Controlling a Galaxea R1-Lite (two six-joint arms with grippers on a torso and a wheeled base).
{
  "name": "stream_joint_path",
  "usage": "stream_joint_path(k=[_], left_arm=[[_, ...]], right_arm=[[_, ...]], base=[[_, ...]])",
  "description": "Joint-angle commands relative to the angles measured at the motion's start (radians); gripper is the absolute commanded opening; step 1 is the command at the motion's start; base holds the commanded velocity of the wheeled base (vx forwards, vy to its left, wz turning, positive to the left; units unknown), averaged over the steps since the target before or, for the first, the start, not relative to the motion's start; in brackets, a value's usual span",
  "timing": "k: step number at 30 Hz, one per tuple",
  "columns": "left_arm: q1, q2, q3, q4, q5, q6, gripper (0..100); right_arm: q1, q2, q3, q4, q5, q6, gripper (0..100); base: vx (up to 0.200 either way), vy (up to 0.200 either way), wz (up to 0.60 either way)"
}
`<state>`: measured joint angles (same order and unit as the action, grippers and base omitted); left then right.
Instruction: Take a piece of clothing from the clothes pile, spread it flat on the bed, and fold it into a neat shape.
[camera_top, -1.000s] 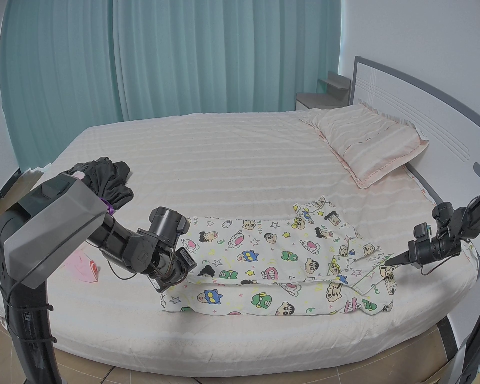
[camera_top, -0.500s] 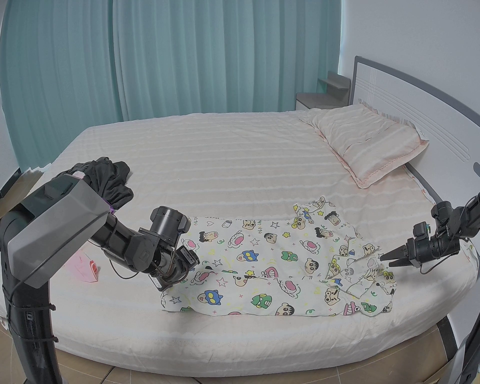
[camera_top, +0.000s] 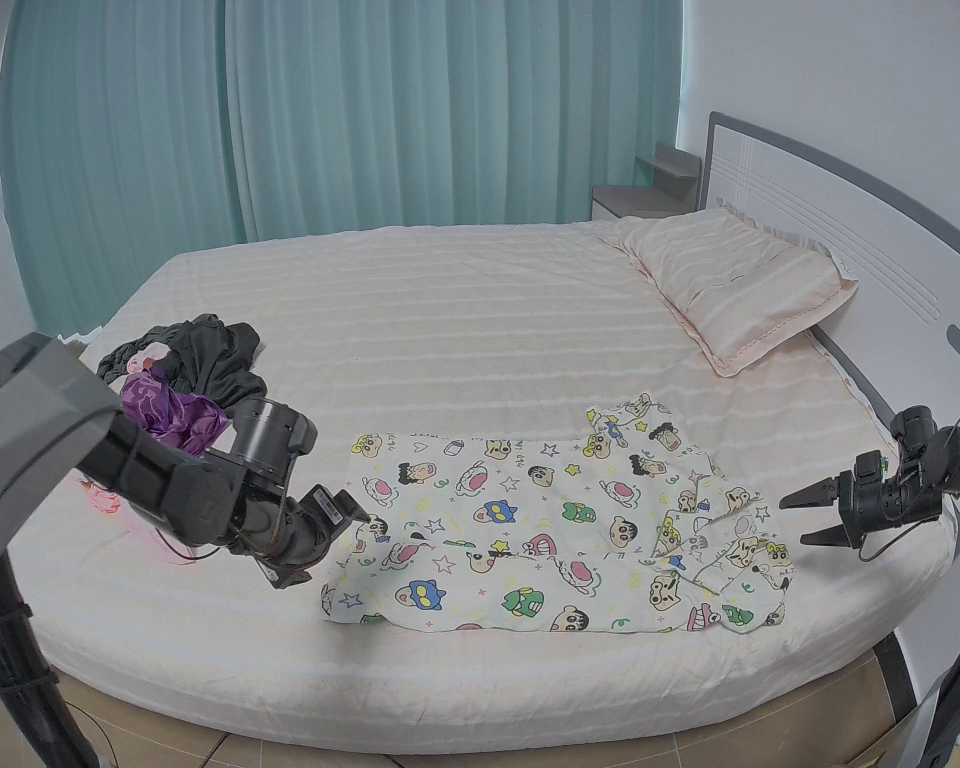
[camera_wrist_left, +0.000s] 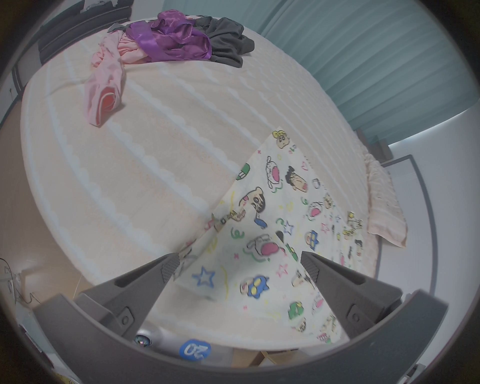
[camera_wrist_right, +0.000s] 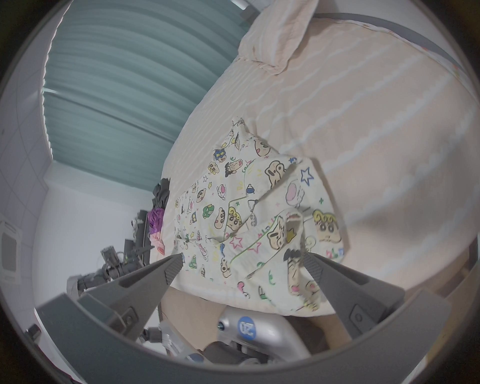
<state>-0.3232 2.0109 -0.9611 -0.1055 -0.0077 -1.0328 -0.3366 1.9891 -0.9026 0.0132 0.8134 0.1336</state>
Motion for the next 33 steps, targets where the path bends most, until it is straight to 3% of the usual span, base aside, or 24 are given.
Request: stream_joint_path(k=[1, 2, 3, 5, 7, 11, 13, 16, 29, 33], left_arm=[[0.003, -0.284, 0.183, -0.037, -0.075, -0.004, 100], [-0.011, -0.323, 0.219, -0.054, -0.075, -0.006, 100], [-0.017, -0.339, 0.231, -0.060, -0.075, -0.006, 100], [-0.039, -0.394, 0.275, -0.079, -0.074, -0.036, 100], [-0.045, -0.419, 0.289, -0.082, -0.074, -0.058, 100], [-0.051, -0.480, 0.335, -0.089, -0.074, -0.084, 100], [-0.060, -0.497, 0.358, -0.112, -0.074, -0.102, 100], [-0.060, -0.495, 0.380, -0.154, -0.068, -0.110, 100], [-0.063, -0.481, 0.415, -0.172, -0.071, -0.112, 100], [-0.063, -0.458, 0.444, -0.224, -0.068, -0.110, 100]], right_arm=[[0.067, -0.179, 0.228, -0.219, -0.025, 0.227, 100], [0.096, -0.188, 0.272, -0.326, -0.079, 0.313, 100], [0.108, -0.187, 0.292, -0.369, -0.114, 0.343, 100], [0.200, -0.156, 0.395, -0.578, -0.287, 0.457, 100], [0.251, -0.141, 0.444, -0.685, -0.372, 0.514, 100], [0.413, -0.124, 0.533, -0.904, -0.574, 0.751, 100], [0.476, -0.081, 0.545, -0.927, -0.709, 0.764, 100], [0.495, 0.002, 0.527, -0.944, -0.812, 0.767, 100], [0.469, 0.106, 0.485, -0.977, -0.829, 0.770, 100], [0.441, 0.154, 0.464, -1.042, -0.835, 0.764, 100]], base=[[0.000, 0.000, 0.00], [0.000, 0.000, 0.00], [0.000, 0.000, 0.00], [0.000, 0.000, 0.00], [0.000, 0.000, 0.00], [0.000, 0.000, 0.00], [0.000, 0.000, 0.00], [0.000, 0.000, 0.00], [0.000, 0.000, 0.00], [0.000, 0.000, 0.00]])
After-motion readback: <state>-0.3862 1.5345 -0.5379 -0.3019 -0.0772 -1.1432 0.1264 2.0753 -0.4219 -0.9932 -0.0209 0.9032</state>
